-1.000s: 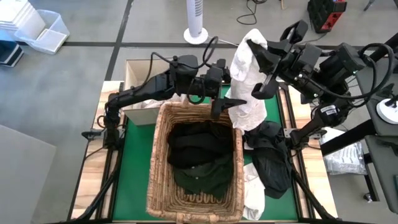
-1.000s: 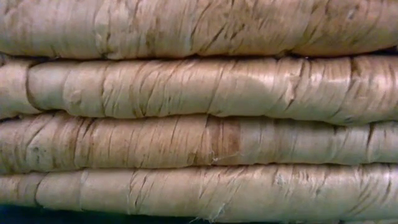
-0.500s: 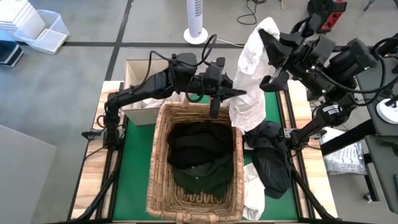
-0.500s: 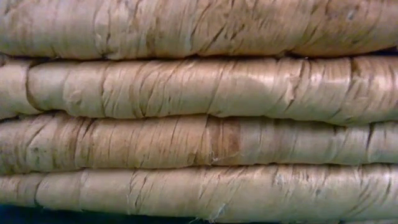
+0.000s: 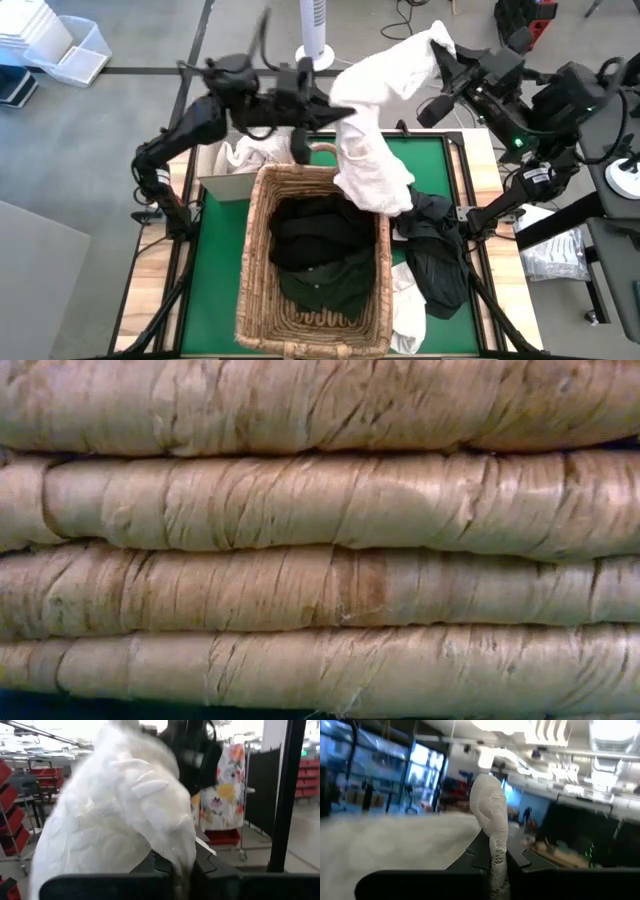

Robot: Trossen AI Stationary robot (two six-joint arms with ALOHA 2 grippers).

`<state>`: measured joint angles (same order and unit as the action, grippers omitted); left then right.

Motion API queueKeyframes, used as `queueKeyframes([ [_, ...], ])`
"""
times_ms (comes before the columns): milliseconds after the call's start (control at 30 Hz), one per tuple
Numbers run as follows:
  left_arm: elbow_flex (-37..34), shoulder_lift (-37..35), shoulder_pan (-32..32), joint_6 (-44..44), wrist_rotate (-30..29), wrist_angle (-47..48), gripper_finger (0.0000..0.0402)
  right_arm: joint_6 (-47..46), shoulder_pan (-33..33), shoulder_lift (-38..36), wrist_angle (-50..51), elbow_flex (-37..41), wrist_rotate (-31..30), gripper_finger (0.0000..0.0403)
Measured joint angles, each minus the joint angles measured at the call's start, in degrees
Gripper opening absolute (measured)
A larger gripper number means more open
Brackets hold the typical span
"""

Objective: Pick & Place Cloths
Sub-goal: Put the white shirt into the gray laundry organizer

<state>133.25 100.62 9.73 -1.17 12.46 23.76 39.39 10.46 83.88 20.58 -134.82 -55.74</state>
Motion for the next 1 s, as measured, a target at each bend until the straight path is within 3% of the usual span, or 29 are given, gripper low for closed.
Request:
queueKeyframes([
  [300, 0.03, -2.9, 1.72, 4.99, 0.07, -0.23, 0.0001, -21.94, 0.0, 0.42, 26.72, 0.02, -1.69, 0.0029],
  [500, 0.0, -4.26, 1.76, 6.63, -0.28, -0.67, 0.0, -36.96, 0.0, 0.46, 40.97, 0.02, -0.16, 0.0109],
  [600, 0.02, -4.49, 1.8, 6.87, -3.19, -0.63, 0.0, -42.91, 0.0, 0.29, 45.83, 0.02, 2.64, 0.0161],
  [733, 0.01, -4.67, 1.81, 6.87, -6.68, 0.21, 0.0, -45.44, 0.0, -0.13, 47.02, 0.02, 3.73, 0.0231],
  [867, 0.04, -4.9, 1.91, 6.84, -12.02, 2.38, 0.0, -42.48, 0.0, -0.57, 42.79, 0.02, 4.59, 0.0293],
  [1000, 0.04, -4.61, 2.04, 6.54, -17.57, 5.87, 0.0, -37.45, 0.0, -0.01, 36.44, 0.02, 9.35, 0.0341],
])
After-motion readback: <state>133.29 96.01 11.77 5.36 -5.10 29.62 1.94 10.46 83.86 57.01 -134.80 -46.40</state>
